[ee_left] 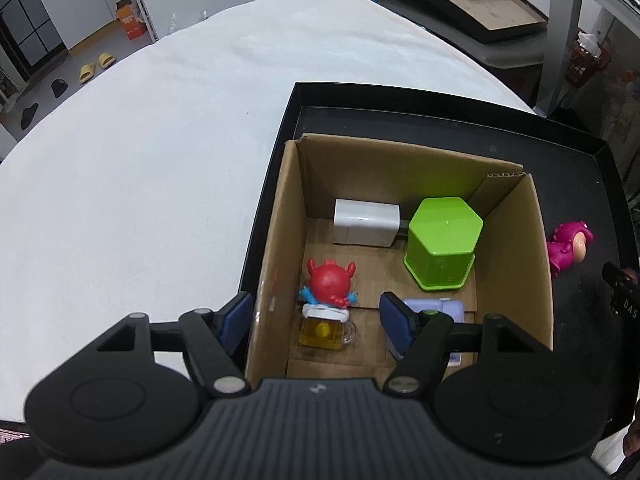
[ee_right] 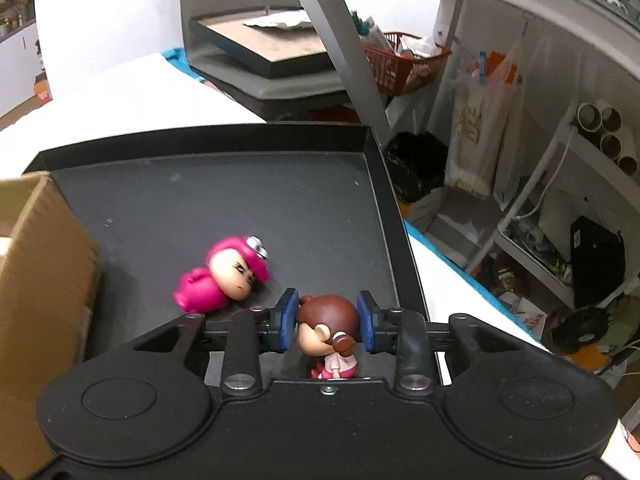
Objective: Organize rigid objects
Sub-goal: 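Carry the doll figure into the box and open the right tool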
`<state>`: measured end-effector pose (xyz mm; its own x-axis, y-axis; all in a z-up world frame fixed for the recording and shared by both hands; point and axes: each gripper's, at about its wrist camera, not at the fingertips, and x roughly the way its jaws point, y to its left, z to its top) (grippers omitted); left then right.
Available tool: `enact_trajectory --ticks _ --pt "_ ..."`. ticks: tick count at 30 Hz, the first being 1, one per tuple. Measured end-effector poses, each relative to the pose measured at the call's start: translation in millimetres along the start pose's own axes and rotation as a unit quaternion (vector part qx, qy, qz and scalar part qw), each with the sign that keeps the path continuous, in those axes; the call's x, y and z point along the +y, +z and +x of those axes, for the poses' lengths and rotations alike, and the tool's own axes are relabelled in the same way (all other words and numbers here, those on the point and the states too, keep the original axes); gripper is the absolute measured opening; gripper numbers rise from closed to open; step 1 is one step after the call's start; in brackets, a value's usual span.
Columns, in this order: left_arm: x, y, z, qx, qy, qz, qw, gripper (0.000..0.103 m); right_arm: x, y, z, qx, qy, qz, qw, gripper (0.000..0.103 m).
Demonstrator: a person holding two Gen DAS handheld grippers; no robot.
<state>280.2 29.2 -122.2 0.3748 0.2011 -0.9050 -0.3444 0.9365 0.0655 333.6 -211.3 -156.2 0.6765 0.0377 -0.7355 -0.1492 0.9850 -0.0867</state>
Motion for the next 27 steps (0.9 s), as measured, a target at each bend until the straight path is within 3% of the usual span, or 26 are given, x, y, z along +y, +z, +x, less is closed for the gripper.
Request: enact_trajectory --ticks 10,27 --pt "15 -9 -11 -0.006 -0.03 -0.008 0.9995 0.069 24 11 -37 -0.041 0.008 -0.032 0.999 0.031" --pt "37 -27 -9 -0.006 -0.078 -0.018 0.9967 0.069 60 21 -72 -0.064 0.051 -0.062 0.995 0.031"
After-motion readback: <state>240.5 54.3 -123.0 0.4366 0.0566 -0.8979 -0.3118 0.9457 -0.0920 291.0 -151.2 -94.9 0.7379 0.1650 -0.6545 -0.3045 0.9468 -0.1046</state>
